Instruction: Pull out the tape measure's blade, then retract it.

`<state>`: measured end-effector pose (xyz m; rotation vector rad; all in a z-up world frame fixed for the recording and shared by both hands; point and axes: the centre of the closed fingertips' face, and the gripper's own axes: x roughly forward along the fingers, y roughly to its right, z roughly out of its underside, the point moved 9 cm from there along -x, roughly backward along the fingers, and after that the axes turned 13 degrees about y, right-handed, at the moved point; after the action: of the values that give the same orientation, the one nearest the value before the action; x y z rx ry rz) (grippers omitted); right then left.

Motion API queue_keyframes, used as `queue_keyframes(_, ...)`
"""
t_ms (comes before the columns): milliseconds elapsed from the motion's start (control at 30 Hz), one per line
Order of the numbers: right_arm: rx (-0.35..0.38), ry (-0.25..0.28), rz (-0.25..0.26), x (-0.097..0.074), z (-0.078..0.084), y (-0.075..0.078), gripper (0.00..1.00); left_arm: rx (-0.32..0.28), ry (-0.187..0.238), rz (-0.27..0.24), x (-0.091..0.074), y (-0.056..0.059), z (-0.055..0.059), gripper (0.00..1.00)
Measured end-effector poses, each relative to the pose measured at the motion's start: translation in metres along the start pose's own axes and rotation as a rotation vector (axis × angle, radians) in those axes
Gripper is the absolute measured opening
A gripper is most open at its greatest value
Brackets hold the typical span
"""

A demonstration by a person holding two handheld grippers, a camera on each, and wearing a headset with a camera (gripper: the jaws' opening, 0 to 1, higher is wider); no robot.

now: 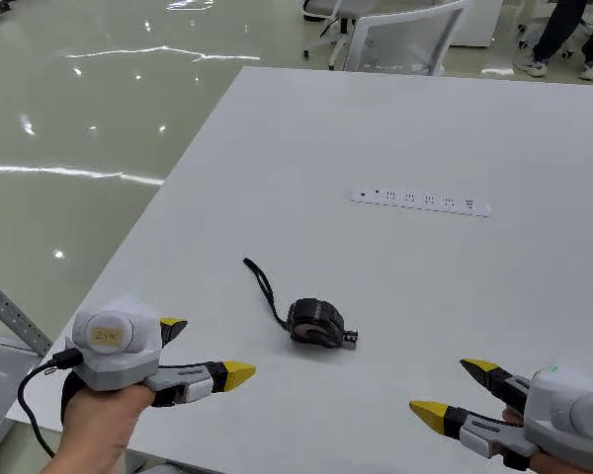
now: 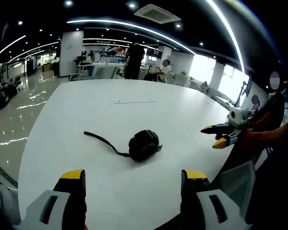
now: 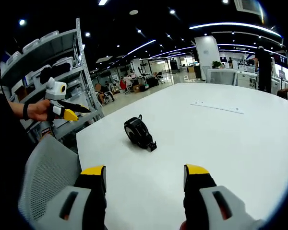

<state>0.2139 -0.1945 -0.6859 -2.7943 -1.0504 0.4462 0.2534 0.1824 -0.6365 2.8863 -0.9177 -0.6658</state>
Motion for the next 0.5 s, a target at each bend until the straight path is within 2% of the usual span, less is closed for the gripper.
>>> queue_keyframes(267, 0.006, -0.029, -0.01, -0.001, 0.011, -0.013, 0.67, -0.003, -0.008, -0.003, -0.004, 0.001, 0.006, 0.79)
queue_keyframes(500, 0.027, -0.035, 0.0, -0.004, 0.016, -0.015, 0.67, -0.008, -0.008, -0.005, -0.006, 0.002, 0.007, 0.79)
